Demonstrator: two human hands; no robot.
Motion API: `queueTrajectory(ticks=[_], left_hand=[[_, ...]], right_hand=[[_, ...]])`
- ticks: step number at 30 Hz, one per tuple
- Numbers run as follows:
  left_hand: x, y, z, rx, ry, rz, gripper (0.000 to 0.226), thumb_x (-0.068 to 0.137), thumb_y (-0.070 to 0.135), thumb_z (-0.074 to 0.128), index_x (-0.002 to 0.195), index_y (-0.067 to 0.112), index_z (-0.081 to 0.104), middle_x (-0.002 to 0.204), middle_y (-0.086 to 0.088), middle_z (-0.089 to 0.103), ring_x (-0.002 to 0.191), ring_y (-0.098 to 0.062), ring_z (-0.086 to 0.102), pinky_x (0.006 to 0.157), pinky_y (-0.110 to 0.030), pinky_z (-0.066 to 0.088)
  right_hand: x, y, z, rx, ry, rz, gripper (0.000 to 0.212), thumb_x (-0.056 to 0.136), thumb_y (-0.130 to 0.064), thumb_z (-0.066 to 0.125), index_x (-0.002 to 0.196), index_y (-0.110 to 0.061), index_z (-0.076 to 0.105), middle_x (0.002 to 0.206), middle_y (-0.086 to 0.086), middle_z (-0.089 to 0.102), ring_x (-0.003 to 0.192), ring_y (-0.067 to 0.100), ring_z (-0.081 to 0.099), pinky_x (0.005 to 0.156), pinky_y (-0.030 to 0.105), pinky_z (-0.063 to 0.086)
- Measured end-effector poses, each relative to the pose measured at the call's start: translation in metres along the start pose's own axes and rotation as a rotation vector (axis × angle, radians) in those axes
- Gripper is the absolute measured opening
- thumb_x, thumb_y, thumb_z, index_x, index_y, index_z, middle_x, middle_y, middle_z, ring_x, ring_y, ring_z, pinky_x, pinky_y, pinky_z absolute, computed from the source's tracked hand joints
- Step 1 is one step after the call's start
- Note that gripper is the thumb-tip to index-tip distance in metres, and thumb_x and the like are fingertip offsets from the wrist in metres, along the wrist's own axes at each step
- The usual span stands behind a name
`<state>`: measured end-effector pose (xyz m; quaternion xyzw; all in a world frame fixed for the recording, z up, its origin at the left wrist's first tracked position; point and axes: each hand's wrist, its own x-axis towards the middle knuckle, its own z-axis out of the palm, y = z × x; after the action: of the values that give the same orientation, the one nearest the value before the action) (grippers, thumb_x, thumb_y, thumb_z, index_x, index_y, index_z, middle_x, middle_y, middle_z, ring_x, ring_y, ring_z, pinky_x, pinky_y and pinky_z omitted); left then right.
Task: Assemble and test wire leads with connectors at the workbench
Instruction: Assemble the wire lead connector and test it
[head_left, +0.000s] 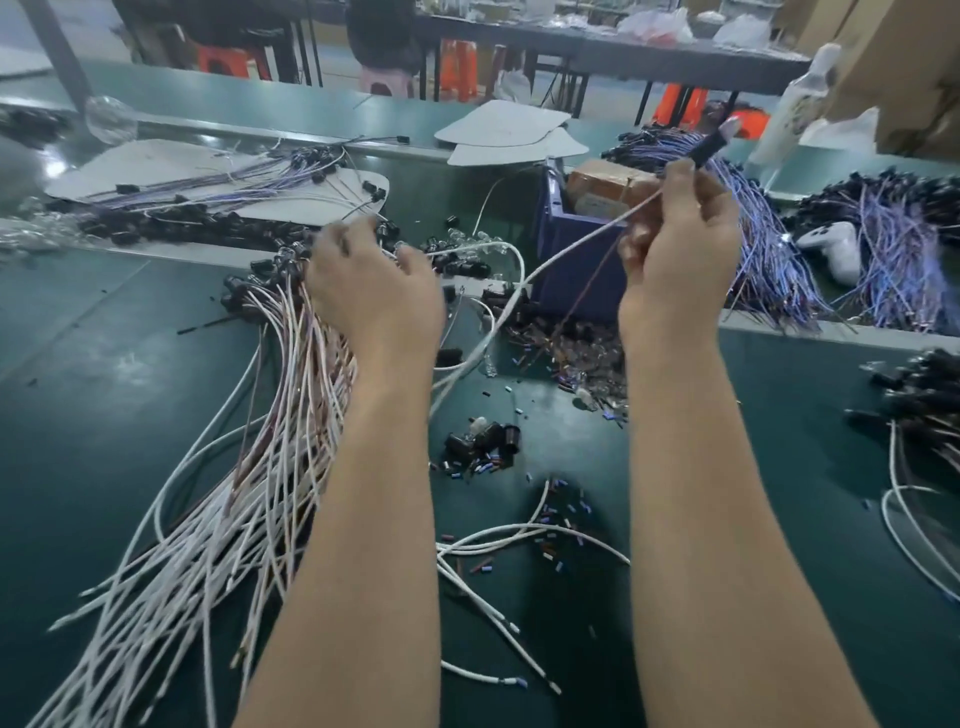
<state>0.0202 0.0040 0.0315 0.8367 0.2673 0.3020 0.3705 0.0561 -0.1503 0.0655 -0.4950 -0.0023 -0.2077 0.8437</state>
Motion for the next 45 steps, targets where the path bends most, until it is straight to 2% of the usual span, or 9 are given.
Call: queueTrajectory(ticks=[7, 10, 17, 21, 24, 27, 33, 38, 45], left_hand=[[-0.050, 0.073, 0.021, -0.311, -0.648, 0.533, 0.035, 0.101, 0.035, 0.040, 0.097, 0.012, 0.066, 0.069, 0.016, 0.065, 0.064, 0.009, 0.055, 0.059, -0.008, 0.036], [-0.063, 0.086, 0.036, -0.213, -0.789, 0.581, 0.032, 0.102, 0.027, 0.040, 0.097, 0.008, 0.065, 0.076, 0.004, 0.069, 0.048, 0.009, 0.049, 0.048, -0.010, 0.033], [-0.081, 0.095, 0.046, 0.358, -1.009, 0.588, 0.026, 0.101, 0.029, 0.041, 0.092, 0.020, 0.064, 0.096, -0.003, 0.064, 0.089, -0.023, 0.054, 0.088, -0.031, 0.041], [-0.088, 0.106, 0.057, 0.270, -0.852, 0.502, 0.031, 0.101, 0.028, 0.035, 0.093, 0.015, 0.061, 0.099, -0.005, 0.064, 0.094, -0.029, 0.053, 0.106, -0.049, 0.032], [-0.090, 0.104, 0.067, -0.017, -0.831, 0.396, 0.033, 0.103, 0.022, 0.032, 0.092, 0.004, 0.058, 0.101, -0.013, 0.067, 0.092, -0.029, 0.062, 0.088, -0.033, 0.048], [-0.090, 0.095, 0.073, -0.241, -0.903, 0.232, 0.033, 0.103, 0.022, 0.032, 0.076, 0.011, 0.047, 0.072, -0.006, 0.059, 0.057, -0.016, 0.060, 0.066, -0.028, 0.056], [-0.068, 0.075, 0.075, -0.295, -0.605, 0.274, 0.022, 0.100, 0.024, 0.042, 0.090, 0.013, 0.058, 0.067, 0.007, 0.050, 0.063, -0.012, 0.047, 0.062, -0.029, 0.036], [-0.072, 0.075, 0.074, -0.280, -0.687, 0.373, 0.019, 0.097, 0.025, 0.050, 0.092, 0.016, 0.066, 0.068, 0.004, 0.057, 0.058, -0.009, 0.047, 0.058, -0.019, 0.039], [-0.071, 0.072, 0.075, -0.277, -0.722, 0.397, 0.017, 0.094, 0.019, 0.053, 0.084, 0.020, 0.067, 0.061, 0.006, 0.057, 0.047, -0.001, 0.046, 0.049, -0.013, 0.033]], right_hand=[[0.004, -0.040, -0.032, 0.082, 0.074, -0.081, 0.007, 0.098, -0.015, 0.052, 0.094, -0.009, 0.050, 0.055, -0.005, 0.060, 0.042, 0.006, 0.041, 0.044, 0.019, 0.035], [0.011, -0.054, -0.058, 0.164, 0.231, -0.100, 0.009, 0.097, -0.014, 0.053, 0.088, -0.013, 0.051, 0.054, -0.007, 0.060, 0.043, 0.004, 0.047, 0.047, 0.018, 0.038], [0.038, -0.073, -0.124, 0.330, 0.566, -0.082, 0.009, 0.094, -0.002, 0.054, 0.102, -0.004, 0.053, 0.077, 0.008, 0.059, 0.058, 0.014, 0.055, 0.049, 0.018, 0.047], [0.041, -0.059, -0.129, 0.335, 0.425, 0.066, 0.014, 0.094, -0.005, 0.055, 0.080, -0.006, 0.055, 0.052, 0.001, 0.061, 0.041, 0.007, 0.055, 0.042, 0.016, 0.047], [0.039, -0.042, -0.125, 0.196, 0.210, 0.199, 0.017, 0.098, -0.016, 0.051, 0.083, -0.011, 0.059, 0.058, -0.002, 0.064, 0.047, 0.006, 0.057, 0.048, 0.017, 0.049], [0.037, -0.022, -0.124, 0.062, 0.097, 0.272, 0.020, 0.100, -0.016, 0.045, 0.087, -0.013, 0.059, 0.060, -0.003, 0.066, 0.052, 0.007, 0.059, 0.052, 0.017, 0.050], [0.037, -0.003, -0.129, -0.488, -0.052, 0.340, 0.032, 0.104, -0.027, 0.035, 0.090, -0.009, 0.057, 0.041, -0.003, 0.057, 0.034, 0.005, 0.041, 0.038, 0.014, 0.036], [0.027, -0.003, -0.114, -0.469, -0.451, 0.444, 0.024, 0.098, -0.031, 0.050, 0.089, -0.012, 0.062, 0.047, -0.004, 0.053, 0.039, 0.005, 0.042, 0.039, 0.014, 0.035], [0.035, -0.009, -0.109, -0.255, -0.549, 0.371, 0.021, 0.098, -0.016, 0.049, 0.095, -0.011, 0.069, 0.052, -0.005, 0.051, 0.046, 0.004, 0.041, 0.043, 0.013, 0.036]])
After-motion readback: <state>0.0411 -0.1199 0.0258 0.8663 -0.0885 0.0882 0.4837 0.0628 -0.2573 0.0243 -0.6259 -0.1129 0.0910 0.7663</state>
